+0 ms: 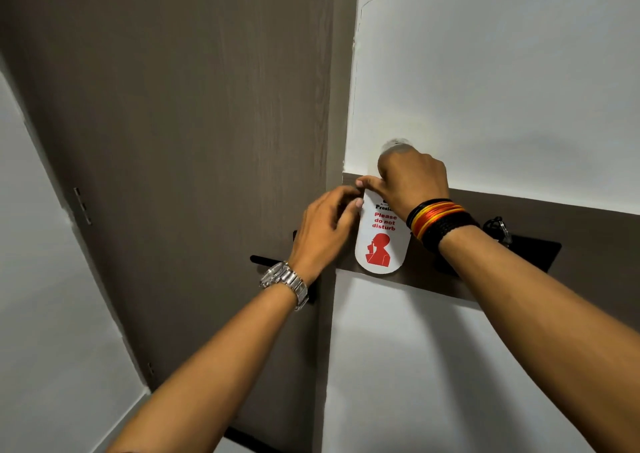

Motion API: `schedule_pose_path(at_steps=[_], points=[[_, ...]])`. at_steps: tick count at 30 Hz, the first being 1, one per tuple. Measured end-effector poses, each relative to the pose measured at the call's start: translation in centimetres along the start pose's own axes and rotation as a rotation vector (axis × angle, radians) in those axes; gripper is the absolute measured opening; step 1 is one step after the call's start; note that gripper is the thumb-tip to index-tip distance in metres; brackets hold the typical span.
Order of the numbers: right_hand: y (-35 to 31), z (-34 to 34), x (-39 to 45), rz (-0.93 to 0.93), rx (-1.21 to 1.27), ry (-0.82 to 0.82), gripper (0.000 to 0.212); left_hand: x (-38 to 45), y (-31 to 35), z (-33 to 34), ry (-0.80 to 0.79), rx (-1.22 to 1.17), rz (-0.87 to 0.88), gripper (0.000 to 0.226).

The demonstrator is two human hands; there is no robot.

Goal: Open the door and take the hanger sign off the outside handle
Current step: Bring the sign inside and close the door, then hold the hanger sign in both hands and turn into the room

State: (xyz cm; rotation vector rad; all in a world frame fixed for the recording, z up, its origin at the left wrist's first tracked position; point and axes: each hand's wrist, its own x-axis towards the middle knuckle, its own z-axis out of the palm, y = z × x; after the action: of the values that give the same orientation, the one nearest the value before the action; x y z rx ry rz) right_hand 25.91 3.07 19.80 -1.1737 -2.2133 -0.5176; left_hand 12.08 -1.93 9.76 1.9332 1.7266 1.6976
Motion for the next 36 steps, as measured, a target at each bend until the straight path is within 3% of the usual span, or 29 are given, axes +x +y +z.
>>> schedule_pose_path(at_steps=[3, 6, 9, 11, 12, 14, 18, 25, 36], points=[[-0.2, -1.0, -0.6, -0.014, 0.010, 0.012, 0.055, 0.1, 0.6, -0.2, -0.040, -0.217, -0.101, 0.021], [-0.1, -2.2, -1.6, 0.047, 0.146, 0.031, 0.051, -0.3, 0.7, -0.2, -0.055, -0.259, -0.090, 0.020], [0.9, -3.7, -4.4, 0.155, 0.592, 0.098, 0.039, -0.7, 1.4, 0.1, -0.032, -0.254, -0.024, 0.020], [2.3, -4.7, -7.3, 0.268, 0.876, 0.259, 0.023, -0.8, 1.8, 0.3, 0.008, -0.285, -0.005, 0.020], [3.2, -5.0, -8.7, 0.326, 0.942, 0.317, 0.018, -0.8, 2.1, 0.6, 0.014, -0.308, -0.002, 0.020], [5.2, -4.8, -11.2, 0.445, 1.012, 0.279, 0.019, -1.0, 2.8, 1.4, -0.001, -0.351, -0.005, 0.020], [9.1, -3.5, -15.2, 0.598, 1.104, 0.112, 0.015, -2.4, 5.4, 4.9, -0.022, -0.412, -0.005, 0.017], [17.5, -5.9, -22.6, 0.714, 1.105, 0.149, 0.008, -7.0, 11.6, 14.0, -0.203, -0.541, -0.078, 0.016], [37.6, -11.0, -39.7, 0.944, 0.975, 0.153, 0.015, -17.1, 26.8, 34.1, -0.382, -0.548, -0.148, 0.014]])
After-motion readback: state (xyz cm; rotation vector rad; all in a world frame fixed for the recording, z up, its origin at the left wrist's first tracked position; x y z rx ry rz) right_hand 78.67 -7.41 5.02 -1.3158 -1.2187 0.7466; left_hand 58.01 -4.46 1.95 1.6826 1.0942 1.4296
